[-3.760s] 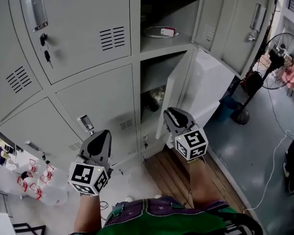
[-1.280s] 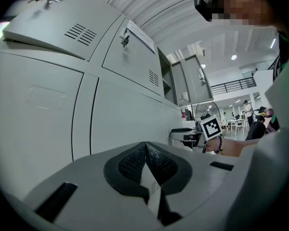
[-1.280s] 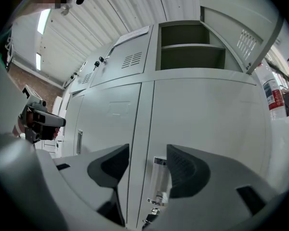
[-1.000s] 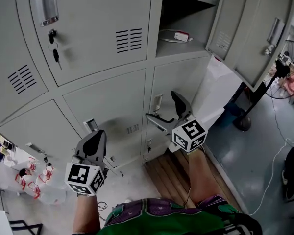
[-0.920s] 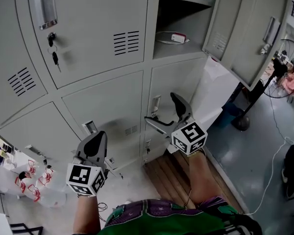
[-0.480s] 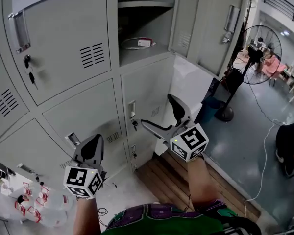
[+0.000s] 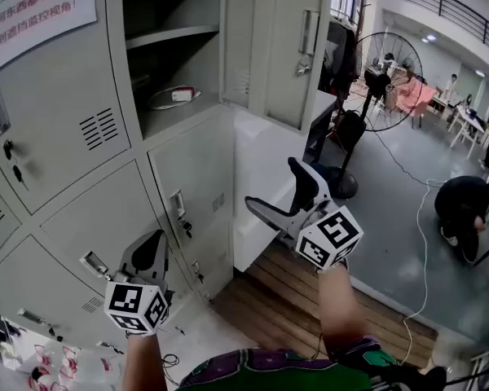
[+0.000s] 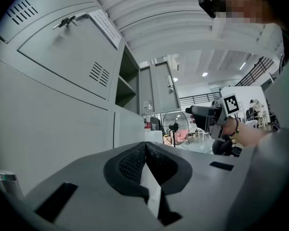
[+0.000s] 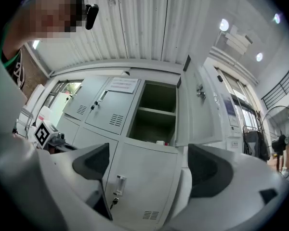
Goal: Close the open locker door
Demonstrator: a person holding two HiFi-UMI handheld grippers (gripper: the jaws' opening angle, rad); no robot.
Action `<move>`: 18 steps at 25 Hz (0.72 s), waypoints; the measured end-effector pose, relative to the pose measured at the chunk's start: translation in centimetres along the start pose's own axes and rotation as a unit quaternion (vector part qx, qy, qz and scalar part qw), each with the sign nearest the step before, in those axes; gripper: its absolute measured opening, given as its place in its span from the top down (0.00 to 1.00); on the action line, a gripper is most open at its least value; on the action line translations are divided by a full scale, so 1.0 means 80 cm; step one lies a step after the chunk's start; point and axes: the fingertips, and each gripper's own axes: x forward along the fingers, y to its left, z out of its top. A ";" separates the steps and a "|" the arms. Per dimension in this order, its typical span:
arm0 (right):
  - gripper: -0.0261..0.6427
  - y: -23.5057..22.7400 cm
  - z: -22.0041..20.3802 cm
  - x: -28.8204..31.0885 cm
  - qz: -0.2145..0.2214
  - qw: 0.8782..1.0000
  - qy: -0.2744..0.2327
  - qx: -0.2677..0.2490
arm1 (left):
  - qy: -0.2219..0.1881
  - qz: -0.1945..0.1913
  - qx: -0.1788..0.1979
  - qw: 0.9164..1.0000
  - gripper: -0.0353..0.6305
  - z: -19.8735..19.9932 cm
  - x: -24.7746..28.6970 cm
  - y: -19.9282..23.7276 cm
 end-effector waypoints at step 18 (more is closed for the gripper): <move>0.31 -0.157 0.036 -0.016 -0.066 0.997 -0.006 0.024 | 0.000 -0.054 0.013 0.998 0.92 0.007 0.046 -0.083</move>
